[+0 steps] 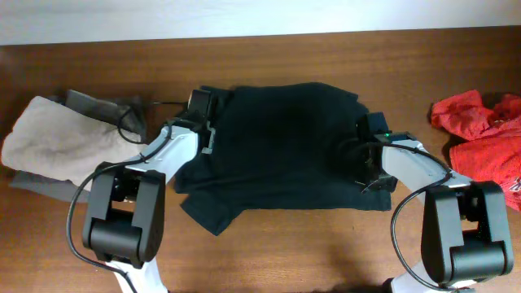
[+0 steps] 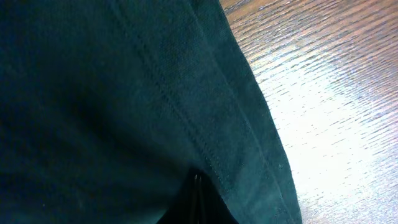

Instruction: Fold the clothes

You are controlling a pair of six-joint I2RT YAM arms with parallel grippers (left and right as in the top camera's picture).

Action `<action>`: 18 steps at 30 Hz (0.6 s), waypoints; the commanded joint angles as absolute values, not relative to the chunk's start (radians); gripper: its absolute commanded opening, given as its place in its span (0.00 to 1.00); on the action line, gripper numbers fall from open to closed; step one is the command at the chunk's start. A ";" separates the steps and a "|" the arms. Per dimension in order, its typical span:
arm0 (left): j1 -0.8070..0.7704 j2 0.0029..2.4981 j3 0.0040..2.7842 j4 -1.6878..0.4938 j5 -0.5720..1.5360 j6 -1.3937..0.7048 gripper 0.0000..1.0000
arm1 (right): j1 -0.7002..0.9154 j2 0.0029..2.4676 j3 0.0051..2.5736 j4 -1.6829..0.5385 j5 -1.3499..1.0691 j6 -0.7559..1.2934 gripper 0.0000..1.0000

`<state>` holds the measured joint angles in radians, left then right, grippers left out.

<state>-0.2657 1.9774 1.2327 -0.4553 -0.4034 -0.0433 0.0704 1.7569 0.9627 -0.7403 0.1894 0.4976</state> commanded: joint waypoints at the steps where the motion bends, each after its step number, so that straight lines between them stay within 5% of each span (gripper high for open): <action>1: -0.238 1.967 1.246 -0.472 -0.496 -0.119 0.00 | 0.065 1.749 0.948 -0.745 0.169 0.502 0.04; 7: -0.192 1.965 1.247 -0.510 -0.532 -0.173 0.06 | 0.065 1.749 0.948 -0.746 0.168 0.502 0.04; 13: -0.155 1.916 1.307 -0.619 -0.528 -0.171 0.59 | 0.065 1.748 0.949 -0.734 0.167 0.448 0.04; 17: -0.159 1.827 1.406 -0.732 -0.493 -0.163 0.70 | 0.065 1.709 0.964 -0.746 0.160 0.413 0.04; 18: -0.159 1.800 1.435 -0.761 -0.467 -0.163 0.79 | 0.065 1.685 0.969 -0.748 0.151 0.397 0.05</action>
